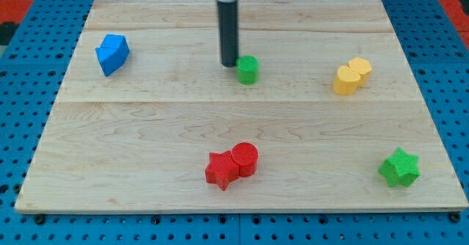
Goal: Push the green circle into the green star
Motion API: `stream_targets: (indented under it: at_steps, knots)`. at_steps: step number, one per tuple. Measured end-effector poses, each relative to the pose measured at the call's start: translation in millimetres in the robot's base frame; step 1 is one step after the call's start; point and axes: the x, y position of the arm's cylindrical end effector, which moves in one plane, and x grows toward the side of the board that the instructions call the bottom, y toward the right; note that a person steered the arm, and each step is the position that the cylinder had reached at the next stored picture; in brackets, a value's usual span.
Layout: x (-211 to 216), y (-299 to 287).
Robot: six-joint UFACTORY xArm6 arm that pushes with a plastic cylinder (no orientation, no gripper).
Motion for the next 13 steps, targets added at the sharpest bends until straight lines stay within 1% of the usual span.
stream_targets:
  at_steps: [1,3,4,5,6,7,8,9,10,11,12,13]
  knots:
    - [27,35]
    - [0,32]
    - [23,62]
    - [67,108]
    - [85,131]
    - [82,108]
    - [83,64]
    - [93,48]
    - [105,71]
    - [115,125]
    - [118,150]
    - [103,150]
